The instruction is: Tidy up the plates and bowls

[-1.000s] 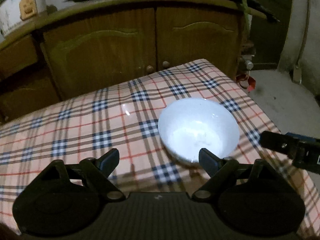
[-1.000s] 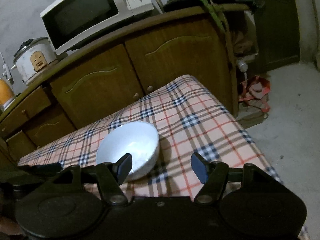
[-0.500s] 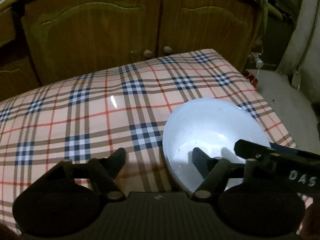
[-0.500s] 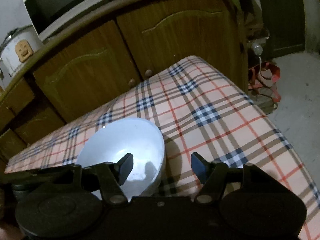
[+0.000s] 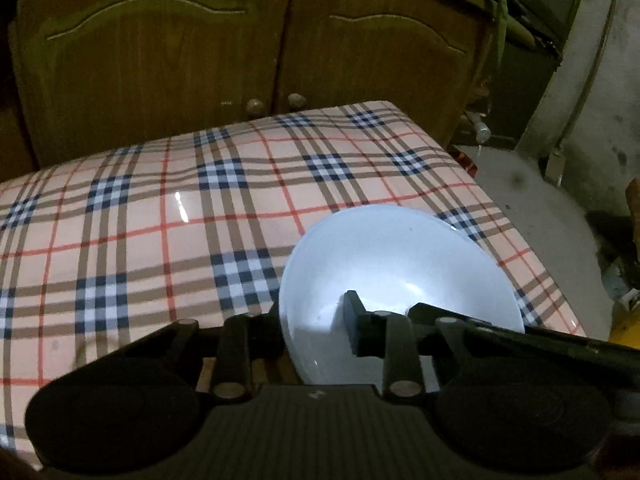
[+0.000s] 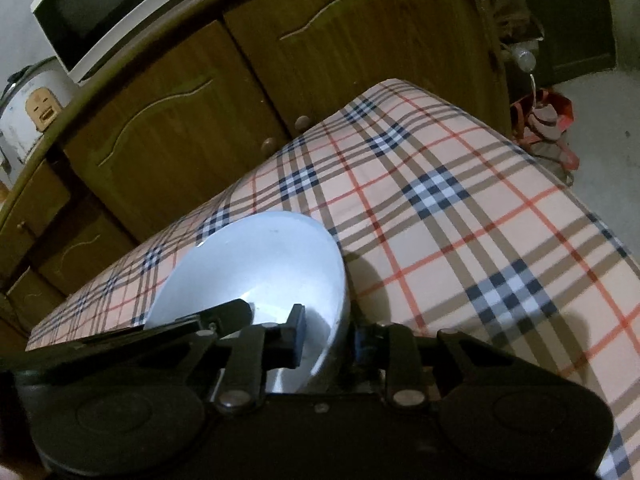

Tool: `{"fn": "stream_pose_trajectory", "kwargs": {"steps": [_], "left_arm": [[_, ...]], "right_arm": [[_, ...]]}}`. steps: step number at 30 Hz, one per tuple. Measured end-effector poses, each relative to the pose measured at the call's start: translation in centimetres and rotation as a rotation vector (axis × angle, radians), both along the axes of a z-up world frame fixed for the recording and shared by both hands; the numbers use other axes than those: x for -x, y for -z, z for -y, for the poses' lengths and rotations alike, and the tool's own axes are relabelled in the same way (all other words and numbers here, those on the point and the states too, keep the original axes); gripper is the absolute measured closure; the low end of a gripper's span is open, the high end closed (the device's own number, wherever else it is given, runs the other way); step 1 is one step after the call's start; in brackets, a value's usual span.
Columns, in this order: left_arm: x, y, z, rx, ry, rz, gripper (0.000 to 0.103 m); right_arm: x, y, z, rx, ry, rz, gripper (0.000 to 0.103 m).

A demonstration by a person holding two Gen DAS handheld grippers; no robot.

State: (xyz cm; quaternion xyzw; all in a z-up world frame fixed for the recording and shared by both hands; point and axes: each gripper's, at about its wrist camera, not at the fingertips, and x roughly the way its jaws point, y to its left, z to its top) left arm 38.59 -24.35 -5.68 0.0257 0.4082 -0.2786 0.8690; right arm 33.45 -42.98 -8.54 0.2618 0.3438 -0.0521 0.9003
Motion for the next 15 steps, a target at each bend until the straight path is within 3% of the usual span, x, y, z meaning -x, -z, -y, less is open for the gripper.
{"fn": "stream_pose_trajectory", "kwargs": {"steps": [6, 15], "left_arm": [[1.8, -1.5, -0.6, 0.009, -0.008, 0.013, 0.075], [5.7, -5.6, -0.5, 0.002, 0.002, 0.084, 0.075]], "right_arm": [[1.8, -1.3, -0.7, 0.024, -0.001, 0.027, 0.073], [6.1, -5.5, -1.4, 0.059, 0.004, 0.081, 0.073]]}}
